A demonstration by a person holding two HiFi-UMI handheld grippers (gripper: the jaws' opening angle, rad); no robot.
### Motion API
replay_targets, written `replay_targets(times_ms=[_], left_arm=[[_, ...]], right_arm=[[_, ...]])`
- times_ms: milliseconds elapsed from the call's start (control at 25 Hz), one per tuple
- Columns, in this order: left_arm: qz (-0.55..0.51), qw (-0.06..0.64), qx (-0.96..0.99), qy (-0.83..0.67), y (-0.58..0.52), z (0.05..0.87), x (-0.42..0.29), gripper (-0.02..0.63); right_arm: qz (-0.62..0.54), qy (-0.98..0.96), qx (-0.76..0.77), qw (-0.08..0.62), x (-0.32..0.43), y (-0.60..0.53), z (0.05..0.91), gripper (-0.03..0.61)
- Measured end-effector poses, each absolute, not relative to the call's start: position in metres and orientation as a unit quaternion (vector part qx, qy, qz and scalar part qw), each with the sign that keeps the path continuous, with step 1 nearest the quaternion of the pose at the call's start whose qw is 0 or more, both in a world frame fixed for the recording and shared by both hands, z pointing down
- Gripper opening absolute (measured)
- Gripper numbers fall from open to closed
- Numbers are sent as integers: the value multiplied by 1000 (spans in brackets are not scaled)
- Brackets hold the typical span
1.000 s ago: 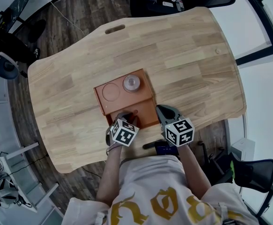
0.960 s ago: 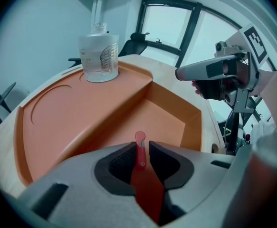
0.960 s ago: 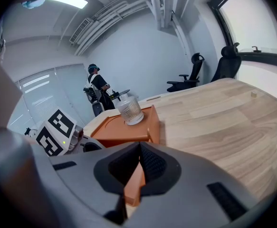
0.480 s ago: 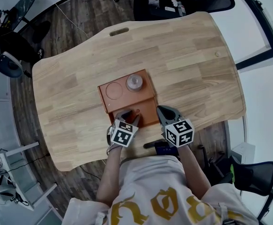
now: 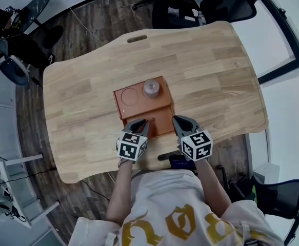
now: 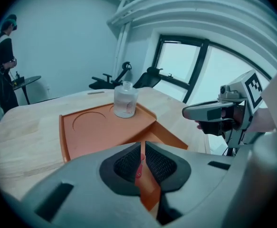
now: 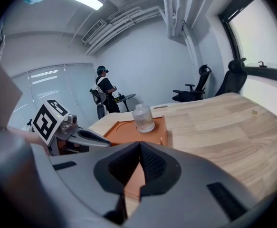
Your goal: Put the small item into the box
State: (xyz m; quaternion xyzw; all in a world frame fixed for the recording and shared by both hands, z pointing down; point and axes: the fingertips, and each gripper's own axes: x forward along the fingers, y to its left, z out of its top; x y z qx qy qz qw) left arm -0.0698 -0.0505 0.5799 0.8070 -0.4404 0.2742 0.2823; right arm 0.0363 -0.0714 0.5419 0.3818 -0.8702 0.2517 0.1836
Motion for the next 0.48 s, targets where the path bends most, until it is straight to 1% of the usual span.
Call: replay_targets(times_ms=[160,320,480], left_arm=[[249,282,810,-451,-43,561,-75,17],[189,285,824,-452,-42,531,-71,11],[152,259,828,-474,-42,504,-78,9]], right_arm=[[247,-873,383,174,34,-64,531,11],[243,-879,375,165,24,-56,517,11],[233,-878,385,162,22,-51,506,12]])
